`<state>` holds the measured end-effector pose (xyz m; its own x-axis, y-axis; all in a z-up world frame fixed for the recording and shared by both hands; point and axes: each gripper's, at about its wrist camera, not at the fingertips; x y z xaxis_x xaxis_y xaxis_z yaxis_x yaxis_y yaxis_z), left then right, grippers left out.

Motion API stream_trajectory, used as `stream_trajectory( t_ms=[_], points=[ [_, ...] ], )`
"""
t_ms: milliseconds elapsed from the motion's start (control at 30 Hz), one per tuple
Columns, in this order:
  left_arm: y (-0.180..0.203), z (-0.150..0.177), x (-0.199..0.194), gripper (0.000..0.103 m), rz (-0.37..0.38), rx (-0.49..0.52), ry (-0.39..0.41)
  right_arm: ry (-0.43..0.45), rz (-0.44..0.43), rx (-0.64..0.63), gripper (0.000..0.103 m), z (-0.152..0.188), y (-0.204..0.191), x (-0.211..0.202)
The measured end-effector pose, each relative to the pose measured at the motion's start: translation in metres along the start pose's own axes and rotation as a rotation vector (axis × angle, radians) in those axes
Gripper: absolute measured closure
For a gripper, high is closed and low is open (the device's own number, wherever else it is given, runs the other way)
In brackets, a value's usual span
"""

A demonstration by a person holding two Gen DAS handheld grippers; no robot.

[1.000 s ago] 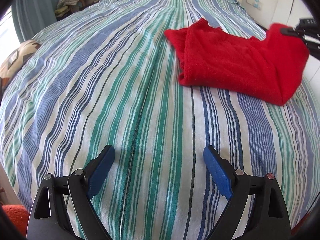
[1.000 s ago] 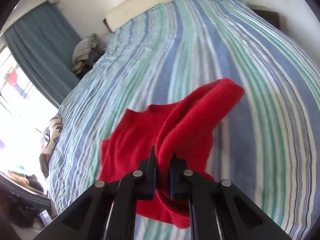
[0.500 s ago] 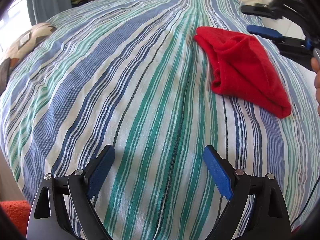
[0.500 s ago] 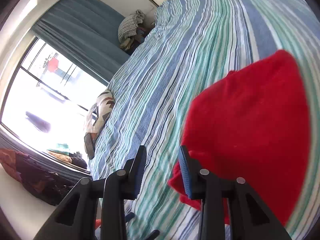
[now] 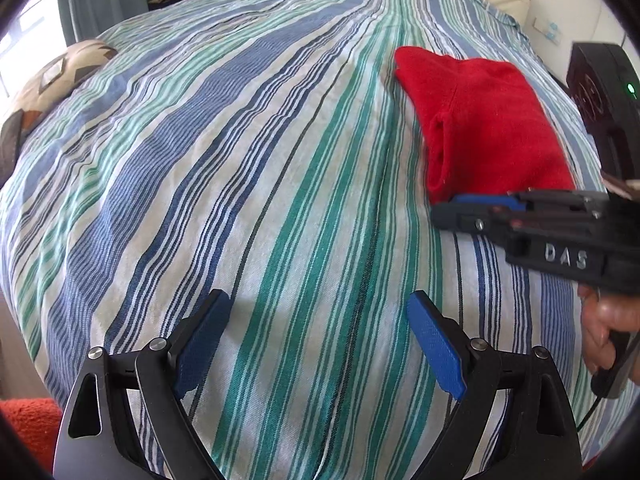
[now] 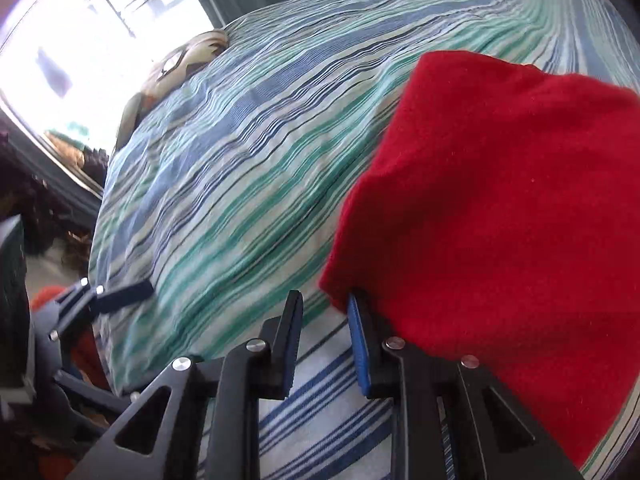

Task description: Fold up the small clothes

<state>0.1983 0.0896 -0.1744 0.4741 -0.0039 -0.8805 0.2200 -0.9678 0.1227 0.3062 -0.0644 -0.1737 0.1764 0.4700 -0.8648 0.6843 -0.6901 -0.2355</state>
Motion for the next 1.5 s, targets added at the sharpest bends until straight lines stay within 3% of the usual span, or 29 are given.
stream_trajectory(
  t_ms=[67,200,300,433,533,633,867,900,933,1000,1067,1167,1300,1400,1500],
  points=[
    [-0.001,-0.002,0.0,0.012,0.009,-0.013,-0.001,0.001,0.006,0.005,0.082,0.011,-0.002,-0.012],
    [-0.001,-0.002,0.0,0.012,0.006,-0.012,0.0,0.178,0.062,0.054,0.081,0.024,0.004,-0.08],
    [0.001,-0.001,0.0,0.012,0.0,-0.003,0.003,0.273,0.197,0.101,0.081,0.031,0.018,-0.119],
    [0.003,0.002,0.001,0.012,-0.024,0.019,0.012,0.223,0.321,0.179,0.081,0.044,0.049,-0.113],
    [0.005,0.004,0.001,0.012,-0.04,0.037,0.016,0.108,0.328,0.216,0.081,0.061,0.064,-0.085],
    [0.005,0.004,0.002,0.012,-0.046,0.045,0.017,0.123,0.346,0.229,0.081,0.075,0.061,-0.077],
    [0.007,0.005,0.004,0.011,-0.065,0.063,0.016,0.129,0.339,0.257,0.079,0.088,0.055,-0.085],
    [0.007,0.005,0.002,0.011,-0.063,0.062,0.009,0.128,0.333,0.257,0.074,0.091,0.054,-0.087],
    [0.006,0.003,-0.001,0.011,-0.048,0.054,-0.004,0.133,0.319,0.263,0.061,0.095,0.054,-0.091],
    [-0.001,-0.01,-0.013,0.011,0.072,-0.021,-0.015,0.162,0.285,0.284,0.037,0.101,0.048,-0.1],
    [-0.006,-0.039,-0.022,0.011,0.231,-0.127,0.003,0.231,0.274,0.297,0.032,0.107,0.047,-0.116],
    [0.006,-0.092,-0.013,0.003,0.335,-0.176,0.035,0.317,0.266,0.352,0.027,0.101,0.065,-0.137],
    [0.042,-0.144,0.046,0.004,0.309,-0.1,-0.07,0.427,0.197,0.511,0.024,0.076,0.115,-0.148],
    [0.065,-0.147,0.085,0.004,0.296,-0.032,-0.181,0.434,0.139,0.608,0.022,0.054,0.157,-0.13],
    [0.075,-0.136,0.09,0.004,0.252,0.027,-0.156,0.406,0.008,0.697,0.022,0.046,0.185,-0.09]
  ],
)
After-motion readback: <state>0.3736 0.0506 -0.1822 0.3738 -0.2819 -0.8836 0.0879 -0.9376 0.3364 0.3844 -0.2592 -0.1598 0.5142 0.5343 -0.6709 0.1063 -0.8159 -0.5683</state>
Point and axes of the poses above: each gripper's, at about its wrist camera, not at the fingertips, and x roughly the way its jaws point, y to its right, z to its underside, and after that the axes turned 6 degrees about -x, right-handed
